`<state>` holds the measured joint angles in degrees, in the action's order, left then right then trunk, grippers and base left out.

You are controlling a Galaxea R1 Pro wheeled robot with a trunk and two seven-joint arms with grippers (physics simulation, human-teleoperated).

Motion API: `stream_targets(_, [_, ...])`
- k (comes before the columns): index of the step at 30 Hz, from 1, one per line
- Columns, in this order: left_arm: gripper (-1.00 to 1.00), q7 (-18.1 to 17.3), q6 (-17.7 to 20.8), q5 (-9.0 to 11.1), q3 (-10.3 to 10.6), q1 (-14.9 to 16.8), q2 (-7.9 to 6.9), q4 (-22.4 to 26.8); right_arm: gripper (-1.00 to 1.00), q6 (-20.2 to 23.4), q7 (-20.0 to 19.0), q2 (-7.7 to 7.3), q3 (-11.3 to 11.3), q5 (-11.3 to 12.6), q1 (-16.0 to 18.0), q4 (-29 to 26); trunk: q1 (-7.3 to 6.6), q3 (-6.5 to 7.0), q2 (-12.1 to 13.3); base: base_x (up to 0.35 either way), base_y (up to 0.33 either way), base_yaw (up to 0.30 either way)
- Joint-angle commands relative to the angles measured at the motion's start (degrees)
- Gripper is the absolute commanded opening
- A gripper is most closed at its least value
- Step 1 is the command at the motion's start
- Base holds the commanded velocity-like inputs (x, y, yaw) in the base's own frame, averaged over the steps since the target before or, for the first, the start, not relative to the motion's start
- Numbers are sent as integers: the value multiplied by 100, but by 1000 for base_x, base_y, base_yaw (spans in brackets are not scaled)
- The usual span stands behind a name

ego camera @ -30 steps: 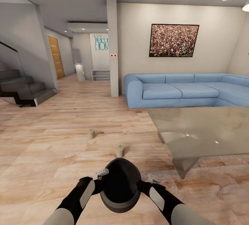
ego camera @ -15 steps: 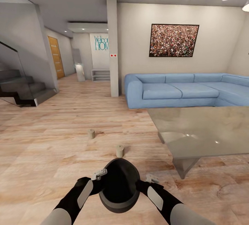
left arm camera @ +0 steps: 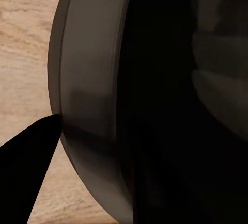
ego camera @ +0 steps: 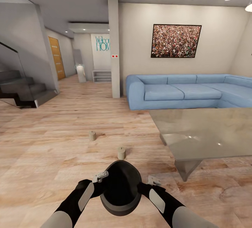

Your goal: Place each of the two pumpkins and all three candles from the living room inside a cabinet in the living room (use any cabinet), then make sure every cabinet is closed, and position the cauldron so it is next to a table in the living room.

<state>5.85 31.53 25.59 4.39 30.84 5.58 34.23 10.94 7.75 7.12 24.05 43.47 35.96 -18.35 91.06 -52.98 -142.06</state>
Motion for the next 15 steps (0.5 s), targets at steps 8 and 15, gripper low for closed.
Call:
stream_targets(8, [-100,58,28,-19,-9,1,-154,13,-100,16,-107,-11,-76,65,8,-274,-2,-6,-3,0,0,0])
stream_targets(15, [-100,59,28,-19,-9,1,-154,13,-100,21,-107,-16,-76,65,8,-274,-2,-6,-3,0,-91,0])
